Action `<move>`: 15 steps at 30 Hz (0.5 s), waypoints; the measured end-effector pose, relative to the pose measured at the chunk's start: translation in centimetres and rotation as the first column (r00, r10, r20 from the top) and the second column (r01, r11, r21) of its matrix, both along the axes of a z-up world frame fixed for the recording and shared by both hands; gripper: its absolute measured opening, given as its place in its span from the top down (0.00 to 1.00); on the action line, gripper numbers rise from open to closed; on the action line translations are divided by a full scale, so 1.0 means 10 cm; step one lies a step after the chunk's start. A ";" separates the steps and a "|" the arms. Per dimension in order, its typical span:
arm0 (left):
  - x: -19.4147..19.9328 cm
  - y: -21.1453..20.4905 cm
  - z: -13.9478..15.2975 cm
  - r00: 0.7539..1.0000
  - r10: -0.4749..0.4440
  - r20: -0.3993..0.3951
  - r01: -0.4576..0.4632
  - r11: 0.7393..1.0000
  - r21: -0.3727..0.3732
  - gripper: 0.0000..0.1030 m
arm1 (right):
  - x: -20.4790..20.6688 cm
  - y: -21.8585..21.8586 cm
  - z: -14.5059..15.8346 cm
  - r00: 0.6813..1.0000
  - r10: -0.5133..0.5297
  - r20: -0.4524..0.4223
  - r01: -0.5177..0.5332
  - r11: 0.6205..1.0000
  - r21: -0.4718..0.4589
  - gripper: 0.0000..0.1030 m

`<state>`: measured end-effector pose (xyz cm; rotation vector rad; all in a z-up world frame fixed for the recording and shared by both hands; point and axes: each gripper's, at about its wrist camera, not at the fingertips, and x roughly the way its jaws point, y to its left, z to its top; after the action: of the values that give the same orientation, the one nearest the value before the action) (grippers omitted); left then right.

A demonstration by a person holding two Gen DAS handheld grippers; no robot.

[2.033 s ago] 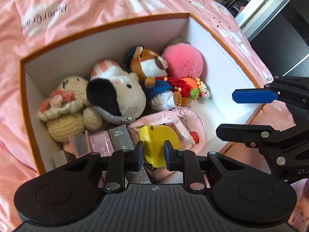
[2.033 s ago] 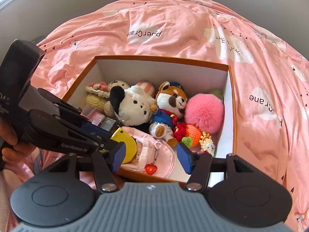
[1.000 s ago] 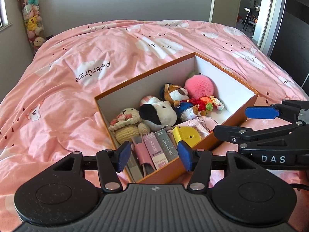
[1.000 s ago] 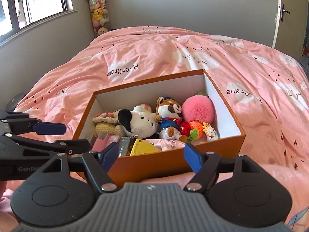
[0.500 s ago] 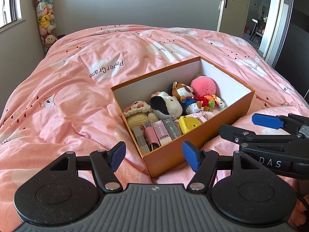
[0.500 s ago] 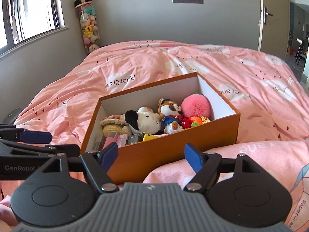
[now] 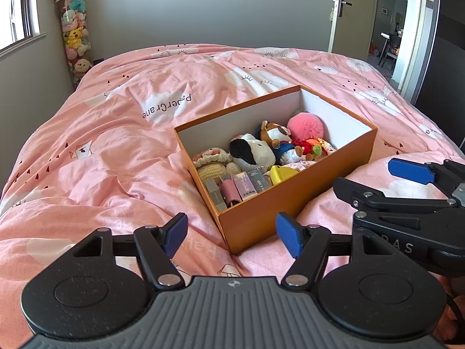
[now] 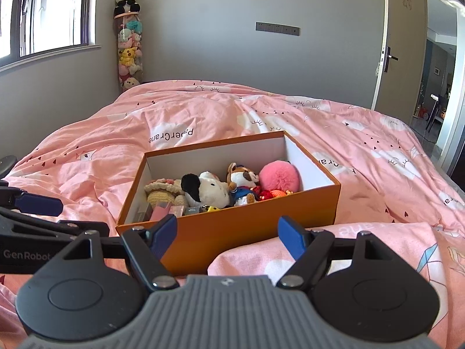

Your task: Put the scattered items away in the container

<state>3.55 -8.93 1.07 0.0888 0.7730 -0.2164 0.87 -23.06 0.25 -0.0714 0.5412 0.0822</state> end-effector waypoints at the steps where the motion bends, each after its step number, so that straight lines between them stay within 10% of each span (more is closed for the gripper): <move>1: -0.01 0.00 0.00 1.000 0.002 0.001 -0.002 1.000 0.001 0.22 | 0.00 0.00 0.00 1.000 0.001 0.000 -0.001 1.000 -0.002 0.23; 15: -0.05 0.01 -0.01 1.000 0.014 0.000 -0.014 1.000 -0.001 0.22 | -0.03 0.04 0.00 1.000 0.008 0.006 -0.008 1.000 -0.018 0.23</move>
<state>3.07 -8.82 0.98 0.0830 0.7731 -0.2038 0.57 -22.63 0.25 -0.0910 0.5358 0.0853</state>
